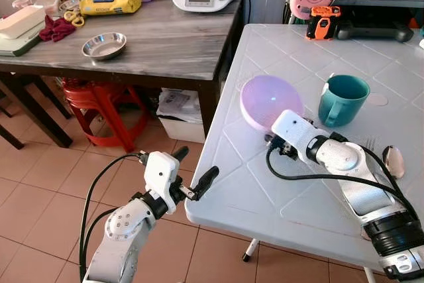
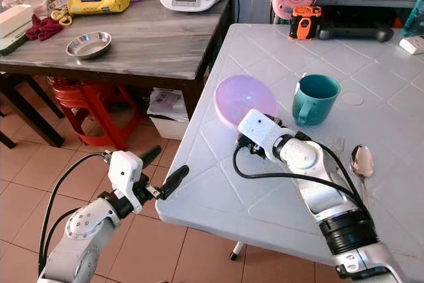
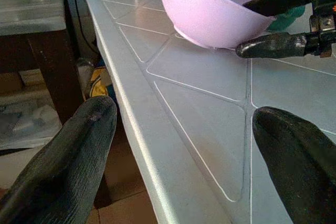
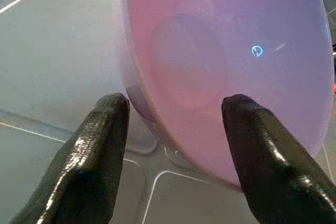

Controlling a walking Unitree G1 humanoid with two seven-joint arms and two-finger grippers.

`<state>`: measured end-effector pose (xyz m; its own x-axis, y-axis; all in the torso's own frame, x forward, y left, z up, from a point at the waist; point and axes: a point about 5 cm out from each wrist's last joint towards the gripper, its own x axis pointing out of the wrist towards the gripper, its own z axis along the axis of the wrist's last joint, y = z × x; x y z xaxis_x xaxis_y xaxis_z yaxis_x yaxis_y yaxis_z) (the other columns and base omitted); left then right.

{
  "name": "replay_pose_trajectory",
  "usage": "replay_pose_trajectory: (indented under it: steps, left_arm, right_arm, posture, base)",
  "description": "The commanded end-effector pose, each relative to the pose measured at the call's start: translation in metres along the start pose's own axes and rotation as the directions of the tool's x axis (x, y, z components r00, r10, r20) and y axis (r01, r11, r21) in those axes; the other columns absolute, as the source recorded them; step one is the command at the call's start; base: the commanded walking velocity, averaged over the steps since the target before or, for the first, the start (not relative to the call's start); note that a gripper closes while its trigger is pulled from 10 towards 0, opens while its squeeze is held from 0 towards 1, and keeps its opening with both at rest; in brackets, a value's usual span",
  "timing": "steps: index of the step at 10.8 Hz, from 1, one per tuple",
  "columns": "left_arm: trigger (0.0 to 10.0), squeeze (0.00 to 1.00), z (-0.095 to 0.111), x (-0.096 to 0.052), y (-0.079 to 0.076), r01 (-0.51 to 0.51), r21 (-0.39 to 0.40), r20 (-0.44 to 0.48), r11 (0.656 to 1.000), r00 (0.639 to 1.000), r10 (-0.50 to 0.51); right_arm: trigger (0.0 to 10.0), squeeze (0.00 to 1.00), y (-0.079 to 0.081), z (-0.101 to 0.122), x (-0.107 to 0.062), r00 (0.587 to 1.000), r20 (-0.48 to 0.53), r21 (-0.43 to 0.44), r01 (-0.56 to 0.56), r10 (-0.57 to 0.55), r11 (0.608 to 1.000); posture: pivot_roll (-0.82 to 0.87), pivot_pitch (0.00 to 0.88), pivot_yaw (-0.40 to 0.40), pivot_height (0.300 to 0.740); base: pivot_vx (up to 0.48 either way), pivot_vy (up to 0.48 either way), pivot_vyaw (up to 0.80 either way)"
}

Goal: Setting the table

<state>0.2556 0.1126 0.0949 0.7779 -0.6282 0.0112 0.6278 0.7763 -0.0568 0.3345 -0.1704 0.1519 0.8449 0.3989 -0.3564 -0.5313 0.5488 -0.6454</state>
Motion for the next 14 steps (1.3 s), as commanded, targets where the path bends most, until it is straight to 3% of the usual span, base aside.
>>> replay_pose_trajectory:
  steps: [1, 14]
  left_arm:
    - [10.0, 0.0, -0.003, -0.003, 0.004, -0.016, 0.014, -0.028, 1.0, 0.999, 0.017]
    - [10.0, 0.0, 0.007, 0.004, -0.001, 0.014, 0.006, 0.022, 1.0, 1.0, -0.014]
  right_arm:
    - [0.0, 0.0, 0.0, 0.002, 0.003, 1.0, 0.009, -0.024, -0.008, 0.008, 1.0]
    - [0.0, 0.0, -0.012, 0.007, 0.005, 0.993, 0.081, -0.039, 0.089, -0.086, 0.995]
  posture:
    - [-0.1, 0.095, 0.11, 0.74]
    - [-0.1, 0.06, 0.113, 0.74]
  base:
    - [0.0, 0.0, 0.0]
    - [0.0, 0.0, 0.0]
